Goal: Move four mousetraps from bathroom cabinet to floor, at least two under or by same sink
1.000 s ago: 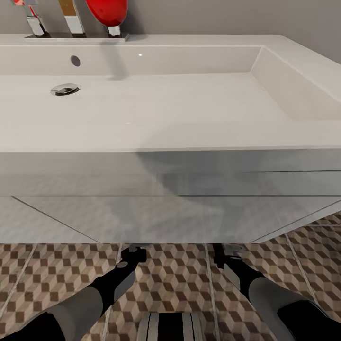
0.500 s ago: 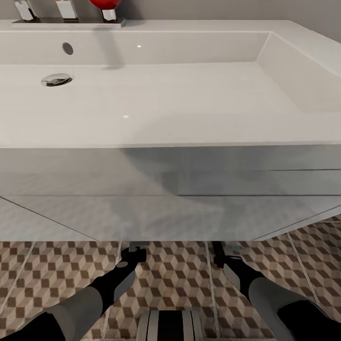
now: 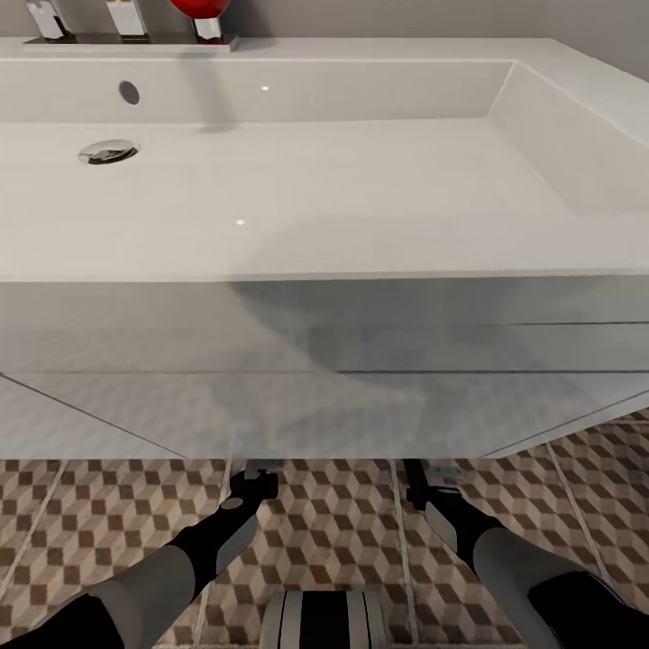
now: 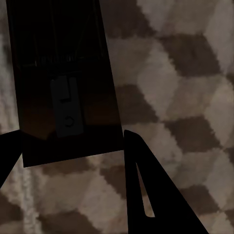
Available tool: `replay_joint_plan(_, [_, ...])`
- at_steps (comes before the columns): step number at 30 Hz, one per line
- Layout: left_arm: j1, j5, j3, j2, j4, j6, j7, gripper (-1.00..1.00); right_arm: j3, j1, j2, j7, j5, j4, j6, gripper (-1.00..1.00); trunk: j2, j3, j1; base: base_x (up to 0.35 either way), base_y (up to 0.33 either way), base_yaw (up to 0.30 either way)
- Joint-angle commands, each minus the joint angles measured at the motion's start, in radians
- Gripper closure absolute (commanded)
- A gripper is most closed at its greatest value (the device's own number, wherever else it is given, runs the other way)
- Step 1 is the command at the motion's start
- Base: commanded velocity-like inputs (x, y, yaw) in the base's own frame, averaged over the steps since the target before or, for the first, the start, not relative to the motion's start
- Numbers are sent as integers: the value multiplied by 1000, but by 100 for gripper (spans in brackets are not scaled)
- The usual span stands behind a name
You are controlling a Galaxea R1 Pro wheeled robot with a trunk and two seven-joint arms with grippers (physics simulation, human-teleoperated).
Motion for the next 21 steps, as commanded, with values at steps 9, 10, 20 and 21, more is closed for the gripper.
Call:
replay_joint_plan(9, [-1,6,-8,0,1,-4,6,100,10,0,-2,16,-11,-2,-9,100,0,-1,0,0,0,0])
replay_joint_plan(10, [-1,6,-8,0,1,-4,6,100,10,0,-2,17,-11,-2,-9,100,0,-1,0,0,0,0])
replay_joint_plan(20, [-1,6,-8,0,-1,-4,6,100,10,0,-4,101,-12,-2,-16,100,0,-1,0,0,0,0])
replay_joint_plan(21, [-1,6,-8,0,-1,-4,6,100,9,0,-4,106,-13,-2,-16,100,0,-1,0,0,0,0])
